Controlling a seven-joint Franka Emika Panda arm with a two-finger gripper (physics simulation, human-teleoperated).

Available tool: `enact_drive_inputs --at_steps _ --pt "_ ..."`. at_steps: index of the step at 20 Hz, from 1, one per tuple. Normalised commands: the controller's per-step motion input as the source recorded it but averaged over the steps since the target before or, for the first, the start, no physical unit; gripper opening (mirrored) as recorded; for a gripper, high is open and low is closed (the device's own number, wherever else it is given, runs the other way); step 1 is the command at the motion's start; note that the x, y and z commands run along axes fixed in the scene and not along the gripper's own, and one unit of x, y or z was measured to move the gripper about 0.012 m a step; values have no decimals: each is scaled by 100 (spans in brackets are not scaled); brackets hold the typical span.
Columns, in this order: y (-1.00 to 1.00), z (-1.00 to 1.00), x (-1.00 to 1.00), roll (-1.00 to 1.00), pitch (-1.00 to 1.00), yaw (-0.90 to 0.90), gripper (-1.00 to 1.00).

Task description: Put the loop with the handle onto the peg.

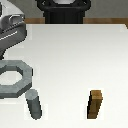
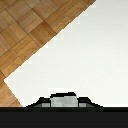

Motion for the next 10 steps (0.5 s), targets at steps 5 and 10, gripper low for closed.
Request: enact_drive_inputs --at_steps 5,10 --pt "80 0 0 0 0 0 -100" --pt "60 0 10 0 0 0 -100"
